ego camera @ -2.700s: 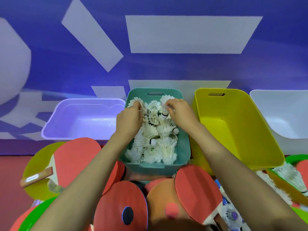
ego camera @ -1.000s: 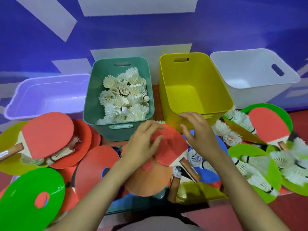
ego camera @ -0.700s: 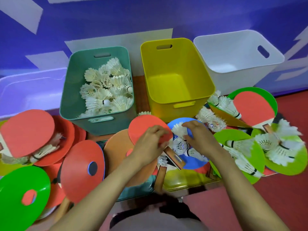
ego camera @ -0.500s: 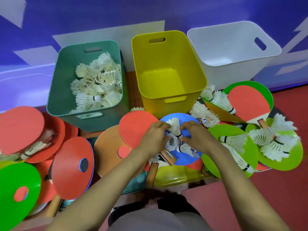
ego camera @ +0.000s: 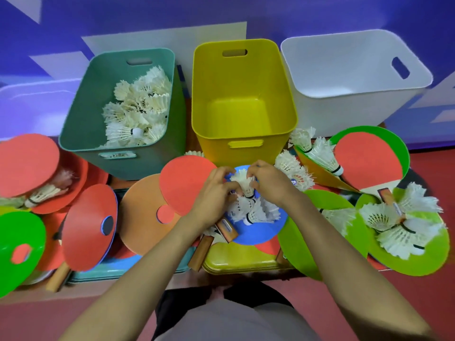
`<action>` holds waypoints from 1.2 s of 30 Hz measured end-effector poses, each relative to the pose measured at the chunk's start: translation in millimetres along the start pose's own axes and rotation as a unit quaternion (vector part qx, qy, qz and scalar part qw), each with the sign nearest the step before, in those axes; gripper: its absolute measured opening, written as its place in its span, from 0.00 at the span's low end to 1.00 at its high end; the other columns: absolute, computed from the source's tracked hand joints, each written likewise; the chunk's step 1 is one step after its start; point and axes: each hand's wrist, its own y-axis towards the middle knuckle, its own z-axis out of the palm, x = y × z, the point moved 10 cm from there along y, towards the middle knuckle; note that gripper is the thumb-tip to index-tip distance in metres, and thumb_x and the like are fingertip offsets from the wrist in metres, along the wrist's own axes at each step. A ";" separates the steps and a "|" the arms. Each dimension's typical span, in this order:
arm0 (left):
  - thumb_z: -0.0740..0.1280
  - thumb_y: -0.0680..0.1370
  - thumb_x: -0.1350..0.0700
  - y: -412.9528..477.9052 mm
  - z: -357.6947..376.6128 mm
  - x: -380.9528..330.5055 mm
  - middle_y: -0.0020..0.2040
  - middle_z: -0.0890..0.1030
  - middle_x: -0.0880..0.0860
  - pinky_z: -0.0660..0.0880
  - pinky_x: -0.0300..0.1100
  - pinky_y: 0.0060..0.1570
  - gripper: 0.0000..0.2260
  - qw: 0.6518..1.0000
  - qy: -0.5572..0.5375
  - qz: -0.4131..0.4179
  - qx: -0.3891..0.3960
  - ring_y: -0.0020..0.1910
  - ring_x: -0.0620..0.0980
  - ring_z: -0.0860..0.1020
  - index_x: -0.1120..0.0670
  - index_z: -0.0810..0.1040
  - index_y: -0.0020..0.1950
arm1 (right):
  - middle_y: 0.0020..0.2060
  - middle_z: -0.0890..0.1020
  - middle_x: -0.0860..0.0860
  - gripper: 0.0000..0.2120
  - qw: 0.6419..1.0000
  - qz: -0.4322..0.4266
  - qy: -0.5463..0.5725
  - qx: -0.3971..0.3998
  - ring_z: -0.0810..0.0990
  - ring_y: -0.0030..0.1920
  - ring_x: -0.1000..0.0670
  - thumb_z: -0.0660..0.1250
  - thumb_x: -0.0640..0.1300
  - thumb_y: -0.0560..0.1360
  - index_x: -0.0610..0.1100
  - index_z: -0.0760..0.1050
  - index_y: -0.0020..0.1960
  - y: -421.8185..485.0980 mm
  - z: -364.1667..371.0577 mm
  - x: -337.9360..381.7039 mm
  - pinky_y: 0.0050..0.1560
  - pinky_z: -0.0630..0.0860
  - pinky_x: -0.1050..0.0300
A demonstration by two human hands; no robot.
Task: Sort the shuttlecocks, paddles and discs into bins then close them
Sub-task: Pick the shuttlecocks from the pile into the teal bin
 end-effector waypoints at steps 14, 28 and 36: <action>0.67 0.77 0.58 -36.9 -103.3 20.3 0.45 0.79 0.41 0.72 0.34 0.48 0.03 0.963 -0.187 -0.081 -0.179 0.45 0.38 0.76 0.51 0.78 0.47 | 0.48 0.80 0.47 0.06 0.968 -0.146 0.070 -0.194 0.77 0.49 0.45 0.64 0.43 0.77 0.43 0.79 0.51 -41.1 -73.5 46.2 0.44 0.76 0.48; 0.68 0.75 0.64 -84.7 -249.7 89.0 0.41 0.79 0.46 0.73 0.32 0.42 0.10 0.912 -0.149 -0.110 -0.366 0.44 0.44 0.79 0.49 0.73 0.42 | 0.45 0.80 0.47 0.09 0.928 -0.214 0.093 -0.289 0.78 0.48 0.44 0.63 0.44 0.75 0.41 0.78 0.49 -13.4 -120.9 170.5 0.47 0.72 0.54; 0.65 0.76 0.65 -51.9 -291.3 165.9 0.50 0.80 0.57 0.73 0.41 0.51 0.08 0.950 -0.017 -0.133 -0.281 0.48 0.53 0.78 0.59 0.81 0.51 | 0.47 0.80 0.43 0.06 0.950 -0.153 0.074 -0.261 0.77 0.49 0.41 0.65 0.40 0.76 0.39 0.79 0.49 64.1 -115.5 226.5 0.49 0.72 0.51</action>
